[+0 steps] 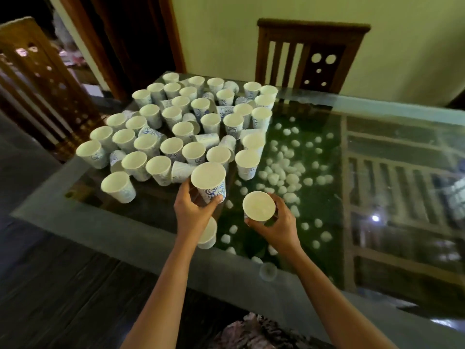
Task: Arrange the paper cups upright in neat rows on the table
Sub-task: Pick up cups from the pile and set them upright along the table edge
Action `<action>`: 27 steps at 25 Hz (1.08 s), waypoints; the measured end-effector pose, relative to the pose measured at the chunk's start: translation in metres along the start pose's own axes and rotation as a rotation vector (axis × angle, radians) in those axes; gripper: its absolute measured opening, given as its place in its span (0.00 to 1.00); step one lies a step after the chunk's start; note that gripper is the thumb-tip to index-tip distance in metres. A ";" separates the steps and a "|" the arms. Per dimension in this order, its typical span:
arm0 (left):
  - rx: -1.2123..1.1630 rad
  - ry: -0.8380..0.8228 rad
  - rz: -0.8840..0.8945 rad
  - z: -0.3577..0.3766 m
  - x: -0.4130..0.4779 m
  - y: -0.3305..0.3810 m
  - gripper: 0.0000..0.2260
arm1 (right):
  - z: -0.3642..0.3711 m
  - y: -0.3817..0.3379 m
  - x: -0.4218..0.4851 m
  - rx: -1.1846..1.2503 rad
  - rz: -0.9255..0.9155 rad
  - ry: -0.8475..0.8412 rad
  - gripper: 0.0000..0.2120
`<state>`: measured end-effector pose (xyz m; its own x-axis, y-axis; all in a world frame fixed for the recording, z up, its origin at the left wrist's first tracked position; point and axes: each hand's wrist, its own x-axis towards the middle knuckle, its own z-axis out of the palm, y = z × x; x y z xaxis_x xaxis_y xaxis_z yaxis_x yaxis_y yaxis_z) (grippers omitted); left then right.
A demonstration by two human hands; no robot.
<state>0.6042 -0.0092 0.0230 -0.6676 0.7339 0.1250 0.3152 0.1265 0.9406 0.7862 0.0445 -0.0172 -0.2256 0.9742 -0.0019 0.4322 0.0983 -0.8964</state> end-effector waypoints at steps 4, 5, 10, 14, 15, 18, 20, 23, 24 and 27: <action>0.007 -0.192 0.080 0.069 -0.017 0.032 0.34 | -0.066 0.018 -0.009 0.016 0.049 0.169 0.41; 0.016 -0.243 0.097 0.089 -0.022 0.038 0.34 | -0.087 0.024 -0.011 0.026 0.054 0.217 0.41; 0.021 -0.463 0.162 0.201 -0.056 0.073 0.34 | -0.193 0.063 -0.020 0.027 0.085 0.427 0.38; 0.025 -0.566 0.192 0.310 -0.095 0.111 0.35 | -0.292 0.106 -0.015 -0.010 0.111 0.559 0.36; 0.008 -0.580 0.182 0.338 -0.106 0.123 0.36 | -0.319 0.119 -0.011 -0.029 0.124 0.573 0.36; -0.024 -0.643 0.160 0.413 -0.133 0.157 0.38 | -0.394 0.150 0.002 -0.074 0.150 0.599 0.38; -0.051 -0.694 0.106 0.461 -0.150 0.180 0.37 | -0.442 0.167 0.012 -0.087 0.167 0.623 0.36; -0.050 -0.723 0.094 0.526 -0.160 0.201 0.37 | -0.506 0.187 0.035 -0.109 0.165 0.627 0.31; -0.027 -0.730 0.106 0.542 -0.160 0.207 0.38 | -0.522 0.192 0.043 -0.126 0.168 0.626 0.30; 0.030 -0.746 0.163 0.586 -0.159 0.223 0.37 | -0.566 0.216 0.076 -0.171 0.191 0.602 0.33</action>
<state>1.1762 0.2939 0.0280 0.0183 0.9998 0.0048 0.3956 -0.0117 0.9184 1.3566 0.2547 0.0396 0.3756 0.9164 0.1385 0.5600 -0.1054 -0.8217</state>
